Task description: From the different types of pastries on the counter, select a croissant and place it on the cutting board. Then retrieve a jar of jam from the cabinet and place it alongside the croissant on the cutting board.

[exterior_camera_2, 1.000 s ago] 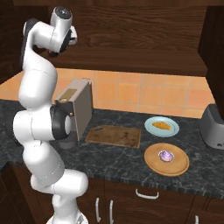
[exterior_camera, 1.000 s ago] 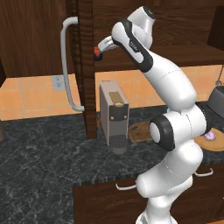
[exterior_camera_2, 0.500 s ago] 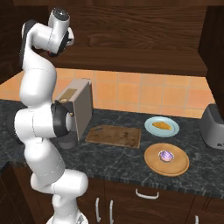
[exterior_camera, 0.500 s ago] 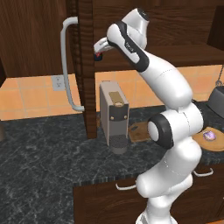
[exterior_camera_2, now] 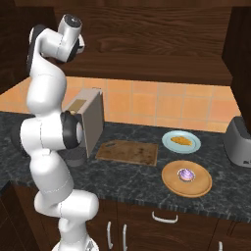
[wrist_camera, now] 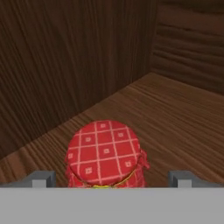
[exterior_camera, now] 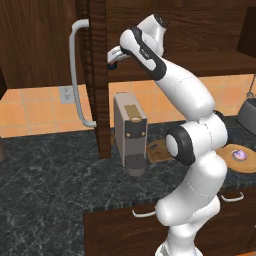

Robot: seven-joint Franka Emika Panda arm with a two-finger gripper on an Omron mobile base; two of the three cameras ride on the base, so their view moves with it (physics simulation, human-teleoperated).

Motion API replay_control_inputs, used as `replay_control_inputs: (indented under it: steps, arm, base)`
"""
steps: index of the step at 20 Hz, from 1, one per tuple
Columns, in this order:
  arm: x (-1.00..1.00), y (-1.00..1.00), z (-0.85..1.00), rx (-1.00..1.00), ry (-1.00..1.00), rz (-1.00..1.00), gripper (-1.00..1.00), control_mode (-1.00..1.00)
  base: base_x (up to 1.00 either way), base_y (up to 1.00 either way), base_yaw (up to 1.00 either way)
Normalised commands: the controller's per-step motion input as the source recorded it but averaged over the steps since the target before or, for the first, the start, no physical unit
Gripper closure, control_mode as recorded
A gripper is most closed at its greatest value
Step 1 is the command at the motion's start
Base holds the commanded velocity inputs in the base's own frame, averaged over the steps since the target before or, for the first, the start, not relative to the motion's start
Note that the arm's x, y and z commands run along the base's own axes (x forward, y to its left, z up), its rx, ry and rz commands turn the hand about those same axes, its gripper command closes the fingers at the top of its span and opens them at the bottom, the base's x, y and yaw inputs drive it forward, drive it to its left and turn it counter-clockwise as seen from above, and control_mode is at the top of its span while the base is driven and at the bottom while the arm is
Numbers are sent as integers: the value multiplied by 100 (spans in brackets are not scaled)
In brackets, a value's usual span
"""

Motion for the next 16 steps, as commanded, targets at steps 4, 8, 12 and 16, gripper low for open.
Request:
replay_control_inputs:
  steps: [4,8,12,16]
  arm:
    - [-2,47,-11,0,0,0,-100,-100]
    - [-2,31,-7,0,0,1,100,-100]
    - [0,0,0,0,0,4,100,-100]
    - [-25,-13,12,0,-11,0,100,-100]
  base:
    - [0,0,0]
    - [0,0,0]
    - [0,0,0]
    - [0,0,0]
